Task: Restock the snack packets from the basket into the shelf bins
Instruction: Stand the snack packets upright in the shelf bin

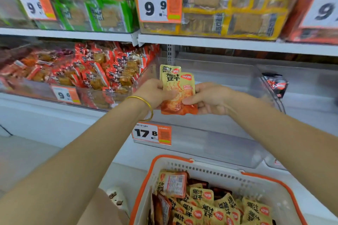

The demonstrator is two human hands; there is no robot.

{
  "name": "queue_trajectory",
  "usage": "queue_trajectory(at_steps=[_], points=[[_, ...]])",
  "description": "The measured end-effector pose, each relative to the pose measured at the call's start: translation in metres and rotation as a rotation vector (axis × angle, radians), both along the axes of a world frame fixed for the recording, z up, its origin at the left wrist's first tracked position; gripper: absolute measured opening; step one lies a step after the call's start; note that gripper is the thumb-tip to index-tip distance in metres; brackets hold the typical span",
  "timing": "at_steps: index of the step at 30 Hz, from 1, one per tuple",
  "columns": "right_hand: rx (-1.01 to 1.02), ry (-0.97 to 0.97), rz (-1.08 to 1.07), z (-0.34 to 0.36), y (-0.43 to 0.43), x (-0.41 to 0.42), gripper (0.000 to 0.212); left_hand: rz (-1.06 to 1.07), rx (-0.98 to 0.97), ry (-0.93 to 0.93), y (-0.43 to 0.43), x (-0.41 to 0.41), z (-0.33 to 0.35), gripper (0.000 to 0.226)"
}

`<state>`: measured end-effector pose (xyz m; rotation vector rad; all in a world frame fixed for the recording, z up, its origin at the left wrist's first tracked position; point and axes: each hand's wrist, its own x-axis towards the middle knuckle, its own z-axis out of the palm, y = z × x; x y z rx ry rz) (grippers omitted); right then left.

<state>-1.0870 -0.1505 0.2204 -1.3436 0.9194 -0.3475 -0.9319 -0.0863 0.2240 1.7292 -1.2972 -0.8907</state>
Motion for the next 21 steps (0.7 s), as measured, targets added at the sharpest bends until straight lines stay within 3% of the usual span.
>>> queue_trajectory(at_steps=[5, 10, 12, 14, 16, 18, 21], points=[[-0.149, 0.224, -0.018, -0.007, -0.025, 0.008, 0.021, 0.060, -0.004, -0.088, -0.030, 0.010, -0.004, 0.026], [-0.073, 0.140, -0.165, -0.016, -0.045, 0.021, 0.009, -0.003, -0.001, -0.282, -0.047, 0.020, -0.006, 0.022], [-0.148, 0.131, -0.307, -0.023, -0.061, 0.026, 0.012, -0.035, 0.023, -0.494, -0.047, 0.023, -0.003, 0.012], [-0.238, 0.175, -0.428, -0.033, -0.079, 0.031, 0.016, -0.096, 0.098, -0.765, -0.048, 0.029, -0.001, 0.027], [-0.307, 0.251, -0.461, -0.042, -0.092, 0.039, 0.014, -0.230, 0.174, -0.950, -0.047, 0.031, -0.001, 0.025], [-0.317, 0.282, -0.421, -0.052, -0.100, 0.053, 0.018, -0.324, 0.242, -1.031, -0.047, 0.032, -0.008, 0.021], [-0.385, 0.322, -0.369, -0.067, -0.106, 0.079, 0.020, -0.390, 0.289, -1.077, -0.051, 0.029, -0.018, 0.041]])
